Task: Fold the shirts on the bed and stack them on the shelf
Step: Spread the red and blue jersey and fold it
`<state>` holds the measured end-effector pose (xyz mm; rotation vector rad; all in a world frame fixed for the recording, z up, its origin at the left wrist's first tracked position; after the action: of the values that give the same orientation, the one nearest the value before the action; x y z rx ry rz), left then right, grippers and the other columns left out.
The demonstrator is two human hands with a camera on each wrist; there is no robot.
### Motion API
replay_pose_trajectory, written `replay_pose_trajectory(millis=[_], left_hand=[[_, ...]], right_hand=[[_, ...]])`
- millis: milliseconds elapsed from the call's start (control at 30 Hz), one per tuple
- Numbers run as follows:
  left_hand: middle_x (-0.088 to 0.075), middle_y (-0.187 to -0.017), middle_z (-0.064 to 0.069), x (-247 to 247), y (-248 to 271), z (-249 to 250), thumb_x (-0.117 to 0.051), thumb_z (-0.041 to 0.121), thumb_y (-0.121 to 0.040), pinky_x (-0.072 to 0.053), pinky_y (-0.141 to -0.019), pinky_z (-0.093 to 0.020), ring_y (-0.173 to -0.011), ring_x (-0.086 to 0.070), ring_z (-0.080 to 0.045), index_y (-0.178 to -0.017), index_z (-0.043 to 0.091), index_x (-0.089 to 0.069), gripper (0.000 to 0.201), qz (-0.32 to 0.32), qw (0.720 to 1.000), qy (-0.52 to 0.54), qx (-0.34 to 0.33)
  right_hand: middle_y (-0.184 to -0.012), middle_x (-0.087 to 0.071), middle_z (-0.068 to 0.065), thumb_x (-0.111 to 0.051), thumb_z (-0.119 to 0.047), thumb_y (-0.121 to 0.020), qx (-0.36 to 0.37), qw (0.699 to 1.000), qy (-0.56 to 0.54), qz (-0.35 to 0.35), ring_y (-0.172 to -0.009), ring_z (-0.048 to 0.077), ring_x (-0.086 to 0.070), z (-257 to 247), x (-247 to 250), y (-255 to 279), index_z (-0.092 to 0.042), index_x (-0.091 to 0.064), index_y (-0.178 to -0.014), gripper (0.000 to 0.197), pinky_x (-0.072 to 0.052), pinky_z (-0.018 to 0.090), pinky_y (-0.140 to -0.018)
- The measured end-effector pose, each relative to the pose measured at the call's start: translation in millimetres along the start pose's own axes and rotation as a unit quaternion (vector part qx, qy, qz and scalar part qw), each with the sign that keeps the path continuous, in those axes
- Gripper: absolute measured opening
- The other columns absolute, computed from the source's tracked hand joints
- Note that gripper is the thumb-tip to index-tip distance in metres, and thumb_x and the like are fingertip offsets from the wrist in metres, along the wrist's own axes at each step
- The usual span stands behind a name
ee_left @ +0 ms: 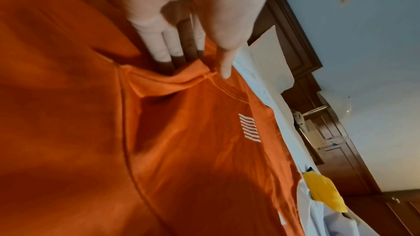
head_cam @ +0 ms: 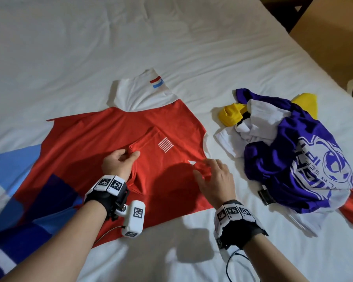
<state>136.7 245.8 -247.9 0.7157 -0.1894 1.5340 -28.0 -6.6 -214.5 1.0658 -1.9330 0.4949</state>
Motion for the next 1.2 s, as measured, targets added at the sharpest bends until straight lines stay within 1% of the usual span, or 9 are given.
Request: replay_pose_trajectory(millis=[233, 333, 400, 467, 600, 733, 833, 967, 1200], left_hand=[[-0.074, -0.099, -0.009, 7.2, -1.2, -2.2, -0.083, 0.019, -0.074, -0.045, -0.079, -0.022, -0.084, -0.066, -0.013, -0.106, 0.005, -0.073, 0.036, -0.026, 0.998, -0.050, 0.010], [-0.073, -0.092, -0.015, 5.4, -8.2, 1.8, -0.074, 0.021, -0.083, -0.044, -0.076, -0.030, -0.090, -0.067, -0.029, -0.096, 0.004, -0.072, 0.021, -0.061, 0.994, -0.089, -0.021], [-0.060, -0.064, -0.007, 7.0, -7.3, 5.4, -0.067, 0.018, -0.088, -0.036, -0.066, -0.034, -0.079, -0.059, -0.039, -0.069, 0.009, -0.059, 0.022, -0.069, 0.992, -0.100, -0.043], [-0.053, -0.058, -0.008, 9.2, -5.3, 10.4, -0.062, 0.015, -0.091, -0.034, -0.064, -0.036, -0.072, -0.049, -0.041, -0.066, 0.008, -0.050, 0.029, -0.072, 0.992, -0.081, -0.070], [-0.064, -0.073, -0.008, 18.2, 12.9, 18.5, -0.055, 0.011, -0.095, -0.042, -0.071, -0.033, -0.073, -0.059, -0.028, -0.089, 0.007, -0.063, 0.010, -0.070, 0.988, -0.033, -0.135], [-0.070, -0.096, 0.001, 22.9, 49.4, 9.6, -0.056, 0.019, -0.089, -0.045, -0.079, -0.009, -0.085, -0.060, 0.001, -0.107, 0.006, -0.070, 0.026, -0.097, 0.972, 0.022, -0.214], [-0.067, -0.114, 0.005, 18.1, 78.0, -11.0, -0.052, 0.028, -0.078, -0.042, -0.102, -0.028, -0.112, -0.058, -0.005, -0.097, 0.018, -0.076, 0.032, -0.160, 0.936, -0.033, -0.312], [-0.048, -0.145, 0.007, 16.5, 97.2, -34.5, -0.054, 0.035, -0.072, -0.018, -0.114, -0.048, -0.141, -0.035, -0.015, -0.111, 0.032, -0.072, 0.044, -0.185, 0.914, -0.126, -0.339], [-0.027, -0.159, 0.003, 10.4, 101.2, -51.5, -0.051, 0.046, -0.078, -0.012, -0.115, -0.056, -0.149, -0.013, -0.015, -0.118, 0.039, -0.068, 0.044, -0.213, 0.886, -0.245, -0.332]], right_hand=[[-0.117, -0.062, 0.005, -0.071, -0.057, -0.075, 0.020, 0.981, 0.056, -0.183, -0.114, 0.028, -0.054, -57.5, -74.8, -89.3, -0.021, -0.057, -0.123, 0.061, -0.043, 0.046, -0.096], [-0.117, -0.065, 0.002, -0.074, -0.048, -0.076, -0.009, 0.974, 0.053, -0.222, -0.116, 0.027, -0.054, -72.5, -82.3, -105.0, -0.023, -0.060, -0.118, 0.051, -0.038, 0.046, -0.100], [-0.101, -0.068, 0.002, -0.071, -0.041, -0.081, -0.005, 0.977, 0.021, -0.214, -0.107, 0.026, -0.059, -80.6, -80.5, -110.3, -0.022, -0.070, -0.102, 0.029, -0.044, 0.042, -0.094], [-0.084, -0.069, 0.004, -0.071, -0.036, -0.083, 0.024, 0.981, -0.031, -0.192, -0.087, 0.019, -0.063, -85.7, -73.2, -111.1, -0.017, -0.073, -0.088, 0.020, -0.045, 0.029, -0.074], [-0.069, -0.068, -0.012, -0.070, -0.030, -0.082, 0.076, 0.972, -0.173, -0.139, -0.066, -0.004, -0.059, -79.4, -38.6, -89.6, -0.028, -0.067, -0.072, 0.011, -0.045, 0.026, -0.070], [-0.060, -0.061, -0.025, -0.067, -0.001, -0.086, 0.058, 0.968, -0.207, -0.129, -0.059, -0.007, -0.054, -50.2, -15.6, -43.1, -0.036, -0.066, -0.075, 0.036, -0.042, 0.020, -0.067], [-0.088, -0.067, -0.017, -0.060, 0.015, -0.074, 0.076, 0.985, -0.141, -0.071, -0.084, 0.006, -0.063, -26.2, -12.0, -13.8, -0.015, -0.076, -0.081, 0.035, -0.047, 0.025, -0.080], [-0.108, -0.068, -0.005, -0.037, -0.002, -0.056, 0.151, 0.986, -0.061, 0.035, -0.094, 0.026, -0.059, -23.6, -12.9, 18.6, -0.022, -0.073, -0.080, 0.048, -0.047, 0.040, -0.087], [-0.151, -0.041, -0.002, -0.040, -0.036, -0.091, 0.175, 0.973, 0.094, -0.115, -0.146, 0.021, -0.022, -55.8, -78.6, 62.1, -0.028, -0.058, -0.128, 0.042, -0.016, 0.063, -0.114]])
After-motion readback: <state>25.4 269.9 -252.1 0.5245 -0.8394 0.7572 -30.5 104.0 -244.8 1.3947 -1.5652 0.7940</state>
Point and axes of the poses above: each hand's wrist, its own y-axis away from the middle knuckle, its own x-axis out of the back of the hand, z = x × y, the point moved 6 cm from there along -y, towards the middle knuckle
